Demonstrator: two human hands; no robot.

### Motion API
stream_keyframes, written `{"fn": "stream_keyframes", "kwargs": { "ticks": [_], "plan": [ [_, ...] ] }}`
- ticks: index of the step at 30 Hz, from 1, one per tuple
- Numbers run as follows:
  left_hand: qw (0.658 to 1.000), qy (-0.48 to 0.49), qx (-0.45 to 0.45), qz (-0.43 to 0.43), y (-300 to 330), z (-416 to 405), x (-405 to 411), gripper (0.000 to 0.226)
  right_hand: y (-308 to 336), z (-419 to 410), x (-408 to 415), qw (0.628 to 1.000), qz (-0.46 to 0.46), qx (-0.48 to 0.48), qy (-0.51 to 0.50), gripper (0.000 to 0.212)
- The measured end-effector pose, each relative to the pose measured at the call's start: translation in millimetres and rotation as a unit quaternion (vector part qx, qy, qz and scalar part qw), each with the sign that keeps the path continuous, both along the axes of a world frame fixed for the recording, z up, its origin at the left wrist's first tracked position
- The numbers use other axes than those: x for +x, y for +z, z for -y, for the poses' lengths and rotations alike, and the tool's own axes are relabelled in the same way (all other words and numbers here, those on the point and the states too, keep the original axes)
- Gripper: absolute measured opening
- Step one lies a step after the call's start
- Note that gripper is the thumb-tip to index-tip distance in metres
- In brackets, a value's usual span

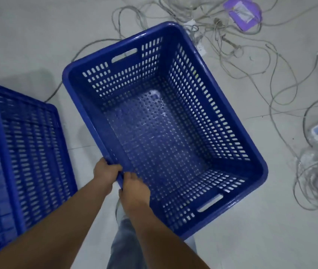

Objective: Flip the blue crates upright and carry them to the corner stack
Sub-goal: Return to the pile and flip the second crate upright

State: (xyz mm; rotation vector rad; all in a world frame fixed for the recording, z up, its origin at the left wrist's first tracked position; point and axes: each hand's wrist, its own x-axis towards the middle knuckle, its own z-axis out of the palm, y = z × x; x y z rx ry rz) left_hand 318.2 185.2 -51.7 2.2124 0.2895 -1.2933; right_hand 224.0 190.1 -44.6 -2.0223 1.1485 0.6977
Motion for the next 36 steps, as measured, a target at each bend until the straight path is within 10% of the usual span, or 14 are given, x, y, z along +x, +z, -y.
{"fn": "stream_keyframes", "kwargs": {
  "ticks": [4,7,9,12,15,19,31,36],
  "plan": [
    [0.996,0.040,0.021,-0.073,-12.2,-18.0,-19.8,0.037,-3.3,-13.2,-20.6,0.998,-0.049,0.033,0.010,0.055],
    [0.970,-0.157,0.044,0.181,-5.0,-10.8,-10.8,0.068,-11.6,-17.8,-36.8,0.987,-0.097,0.120,0.041,0.067],
    [0.842,-0.408,0.028,0.353,3.8,0.3,7.2,0.082,-16.1,-18.2,-43.7,0.985,-0.110,0.126,0.043,0.074],
    [0.624,-0.728,0.108,0.262,9.9,20.8,48.7,0.062,-16.9,-17.8,-46.5,0.984,-0.108,0.140,0.030,0.077],
    [0.545,-0.804,0.176,0.158,9.7,25.0,72.6,0.047,-18.2,-17.0,-47.4,0.984,-0.106,0.140,0.013,0.079],
    [0.515,-0.823,0.169,0.172,8.4,19.9,69.2,0.050,-17.9,-10.9,-51.8,0.985,-0.104,0.132,0.040,0.082],
    [0.599,-0.775,0.180,0.088,10.9,-16.0,28.4,0.047,-8.0,24.4,-98.1,0.971,-0.136,0.142,0.133,0.079],
    [0.573,-0.797,0.183,0.051,13.7,-31.8,-4.5,0.048,-12.3,34.8,-120.4,0.953,-0.165,0.141,0.210,0.079]
  ]
}}
